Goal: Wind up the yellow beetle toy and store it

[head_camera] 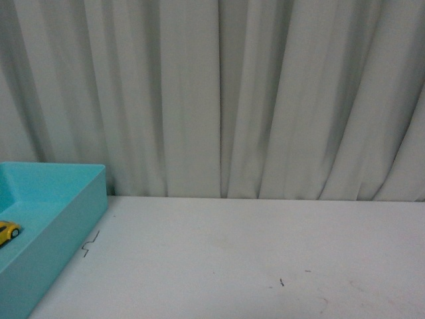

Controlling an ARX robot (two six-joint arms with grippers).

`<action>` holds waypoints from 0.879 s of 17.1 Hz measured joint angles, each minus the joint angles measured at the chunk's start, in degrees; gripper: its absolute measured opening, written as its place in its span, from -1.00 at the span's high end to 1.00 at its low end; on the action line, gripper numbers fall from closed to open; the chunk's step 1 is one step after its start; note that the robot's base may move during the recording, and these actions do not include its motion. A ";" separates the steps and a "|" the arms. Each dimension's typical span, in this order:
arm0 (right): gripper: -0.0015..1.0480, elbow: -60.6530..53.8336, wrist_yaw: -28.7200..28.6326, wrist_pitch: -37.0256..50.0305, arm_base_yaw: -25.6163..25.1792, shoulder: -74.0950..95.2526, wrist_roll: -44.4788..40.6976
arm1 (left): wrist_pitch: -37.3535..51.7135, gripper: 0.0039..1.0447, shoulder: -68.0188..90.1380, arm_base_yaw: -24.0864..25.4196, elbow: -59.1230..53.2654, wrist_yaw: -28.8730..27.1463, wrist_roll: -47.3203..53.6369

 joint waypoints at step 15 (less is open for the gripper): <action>-0.87 0.00 0.00 0.00 0.00 -0.02 -0.02 | 0.00 -0.88 0.00 0.00 0.00 0.00 -0.02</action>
